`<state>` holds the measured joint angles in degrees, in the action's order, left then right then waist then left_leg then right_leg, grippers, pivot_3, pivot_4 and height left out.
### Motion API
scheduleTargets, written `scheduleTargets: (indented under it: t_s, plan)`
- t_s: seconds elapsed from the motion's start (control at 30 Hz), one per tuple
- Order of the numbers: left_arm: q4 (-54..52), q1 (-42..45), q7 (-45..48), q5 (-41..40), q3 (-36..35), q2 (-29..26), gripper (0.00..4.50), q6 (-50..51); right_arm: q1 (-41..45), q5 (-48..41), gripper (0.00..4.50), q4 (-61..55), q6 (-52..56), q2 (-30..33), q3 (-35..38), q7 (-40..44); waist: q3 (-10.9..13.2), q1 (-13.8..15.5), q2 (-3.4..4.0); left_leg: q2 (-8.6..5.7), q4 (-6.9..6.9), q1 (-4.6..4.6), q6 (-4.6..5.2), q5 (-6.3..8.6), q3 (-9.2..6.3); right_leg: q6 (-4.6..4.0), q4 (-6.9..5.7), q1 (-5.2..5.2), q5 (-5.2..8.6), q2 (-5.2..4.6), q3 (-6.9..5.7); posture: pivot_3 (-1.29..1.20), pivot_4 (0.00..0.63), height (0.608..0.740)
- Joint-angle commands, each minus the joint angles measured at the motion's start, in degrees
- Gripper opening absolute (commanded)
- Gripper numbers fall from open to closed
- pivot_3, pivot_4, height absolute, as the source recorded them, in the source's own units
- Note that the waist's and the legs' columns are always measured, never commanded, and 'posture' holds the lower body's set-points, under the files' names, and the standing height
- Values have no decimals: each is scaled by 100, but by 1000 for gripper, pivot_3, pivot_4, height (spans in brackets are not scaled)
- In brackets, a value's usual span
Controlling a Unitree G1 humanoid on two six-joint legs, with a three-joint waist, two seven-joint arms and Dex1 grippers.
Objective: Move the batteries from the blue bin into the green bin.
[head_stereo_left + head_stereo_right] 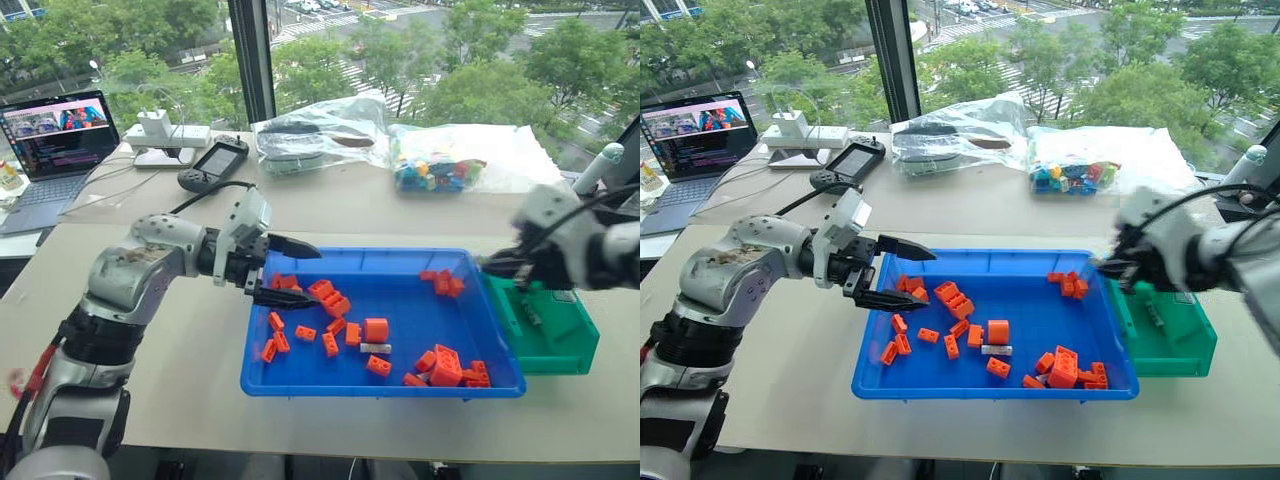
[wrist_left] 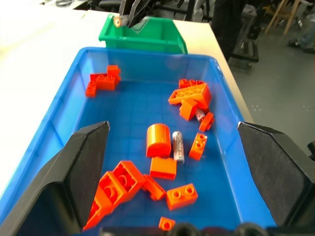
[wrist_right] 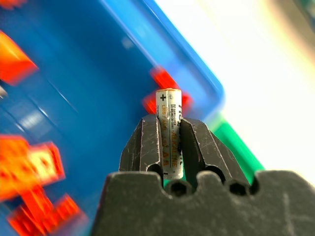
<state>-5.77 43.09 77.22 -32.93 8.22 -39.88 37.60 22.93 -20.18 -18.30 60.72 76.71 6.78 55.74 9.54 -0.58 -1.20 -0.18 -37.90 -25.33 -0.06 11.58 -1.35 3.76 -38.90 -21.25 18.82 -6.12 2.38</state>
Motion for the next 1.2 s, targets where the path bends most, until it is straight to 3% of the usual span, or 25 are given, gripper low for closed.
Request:
scheduleTargets:
  t_s: [0.03,0.13,0.2,0.27,0.53,0.8,0.9,1.2]
  plan:
    - [116,199,174,43,66,79,4500,-172,-702,340,236,123,-364,236,744,-3,0,-28,1,2,0,1,0,0,1,0,-1,0,0,0,0,0,150,732]
    - [245,286,229,139,144,171,4500,-262,-1100,435,236,97,-565,42,747,-141,-1,-100,2,4,0,7,0,0,5,-1,0,-3,0,2,4,0,150,732]
    - [289,318,262,172,164,221,4500,-300,-1140,371,1239,154,-586,-301,746,-316,-1,-145,1,5,0,8,0,0,4,-1,-2,-3,1,4,5,0,150,732]
    - [322,320,316,176,183,245,4500,-316,-1228,468,1815,204,-535,-442,723,-504,-1,-166,1,5,0,8,0,0,2,-1,-3,-2,1,4,5,0,150,732]
    - [471,372,640,152,167,332,4500,-408,-1315,114,4489,-661,-23,-89,1439,-242,1,-124,10,1,0,6,-1,-1,2,-1,-2,-2,1,0,5,0,150,732]
    - [564,390,693,298,221,398,4500,-440,-578,-1615,4489,-2141,931,-520,891,68,1,-146,9,4,0,6,-1,-1,-3,-1,3,4,1,4,3,0,150,732]
    - [394,289,655,344,196,296,4500,-389,-789,-1667,4489,-2501,862,-527,103,30,2,-119,8,2,-1,6,-1,-1,-5,-1,3,7,1,2,2,0,150,732]
    - [136,136,580,300,130,116,4500,-257,-610,-1727,4489,-2473,801,-724,-678,-265,2,-83,8,4,-4,5,-1,0,-5,-1,4,4,1,4,2,0,150,732]
